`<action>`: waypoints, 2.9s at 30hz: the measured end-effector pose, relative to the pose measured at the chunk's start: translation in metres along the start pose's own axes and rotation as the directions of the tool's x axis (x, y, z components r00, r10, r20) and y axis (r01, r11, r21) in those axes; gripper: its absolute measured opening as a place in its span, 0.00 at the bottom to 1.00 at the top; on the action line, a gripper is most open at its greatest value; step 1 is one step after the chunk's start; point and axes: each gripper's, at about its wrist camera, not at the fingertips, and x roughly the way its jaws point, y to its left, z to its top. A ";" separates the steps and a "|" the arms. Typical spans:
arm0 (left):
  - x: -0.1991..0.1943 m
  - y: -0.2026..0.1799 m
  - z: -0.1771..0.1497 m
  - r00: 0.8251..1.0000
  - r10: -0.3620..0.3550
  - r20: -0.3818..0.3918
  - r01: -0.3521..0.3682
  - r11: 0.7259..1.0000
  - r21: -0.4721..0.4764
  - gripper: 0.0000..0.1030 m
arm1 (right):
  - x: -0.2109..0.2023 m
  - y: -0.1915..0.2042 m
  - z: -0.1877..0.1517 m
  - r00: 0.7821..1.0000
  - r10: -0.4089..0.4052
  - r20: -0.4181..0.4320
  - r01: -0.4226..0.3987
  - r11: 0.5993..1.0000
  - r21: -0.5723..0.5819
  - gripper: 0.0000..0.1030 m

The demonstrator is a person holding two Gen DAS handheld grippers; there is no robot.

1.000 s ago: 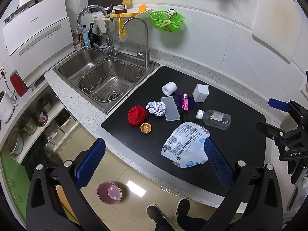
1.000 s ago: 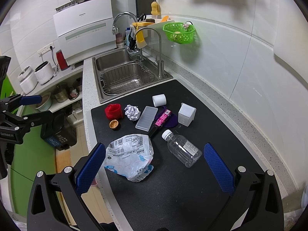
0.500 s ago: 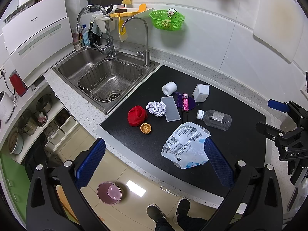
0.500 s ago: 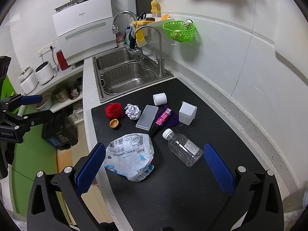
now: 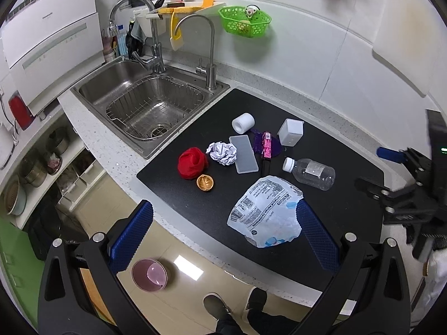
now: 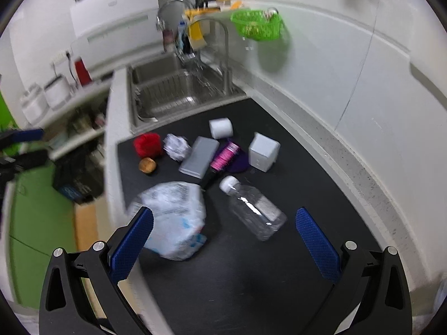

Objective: Collect trash
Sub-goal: 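Grasp the clear plastic bag with the left tool while the right tool grasps the water bottle, then carry the bag and bottle to the pink bin and release both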

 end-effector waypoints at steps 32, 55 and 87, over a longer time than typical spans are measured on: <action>0.098 -0.022 -0.009 0.971 -0.085 -0.225 0.073 0.995 -0.065 0.97 | 0.172 -0.023 -0.005 0.915 0.067 -0.399 -0.227 0.900 -0.372 0.58; 0.198 -0.028 -0.066 0.854 -0.341 -0.392 0.209 0.916 -0.342 0.43 | 0.104 -0.048 -0.013 0.974 0.126 -0.190 -0.154 0.978 -0.140 0.58; 0.028 0.213 -0.168 0.982 0.126 -0.140 -0.176 0.877 -0.448 0.09 | 0.078 0.261 0.021 0.873 0.474 -0.117 -0.483 0.808 -0.337 0.57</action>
